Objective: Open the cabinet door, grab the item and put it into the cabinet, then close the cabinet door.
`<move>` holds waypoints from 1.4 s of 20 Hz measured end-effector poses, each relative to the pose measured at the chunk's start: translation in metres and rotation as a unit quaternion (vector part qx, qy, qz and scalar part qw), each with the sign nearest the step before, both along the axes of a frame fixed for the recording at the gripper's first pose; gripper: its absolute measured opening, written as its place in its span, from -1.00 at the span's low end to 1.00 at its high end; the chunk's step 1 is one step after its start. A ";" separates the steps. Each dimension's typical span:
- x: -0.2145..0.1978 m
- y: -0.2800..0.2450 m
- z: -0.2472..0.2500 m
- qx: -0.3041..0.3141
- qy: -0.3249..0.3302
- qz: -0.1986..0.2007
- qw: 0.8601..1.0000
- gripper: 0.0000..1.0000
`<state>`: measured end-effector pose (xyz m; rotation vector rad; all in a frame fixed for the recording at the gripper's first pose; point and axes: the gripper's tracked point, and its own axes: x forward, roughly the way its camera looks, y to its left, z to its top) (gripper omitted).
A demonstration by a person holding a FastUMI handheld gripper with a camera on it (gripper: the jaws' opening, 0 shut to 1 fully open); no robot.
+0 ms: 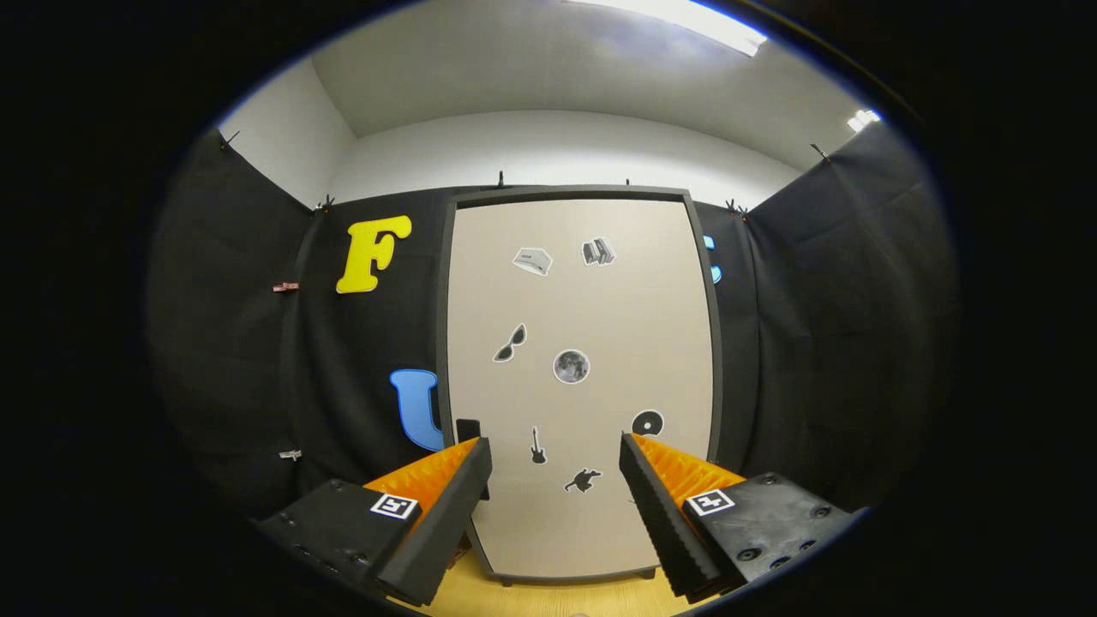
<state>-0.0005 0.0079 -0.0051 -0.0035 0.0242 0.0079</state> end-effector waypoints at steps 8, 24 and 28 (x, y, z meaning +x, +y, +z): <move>0.001 0.009 -0.008 -0.001 0.008 0.007 1.000 0.95; 0.035 0.063 -0.049 -0.007 0.029 0.040 0.999 0.95; 0.055 0.081 -0.065 -0.005 0.034 0.046 0.998 0.95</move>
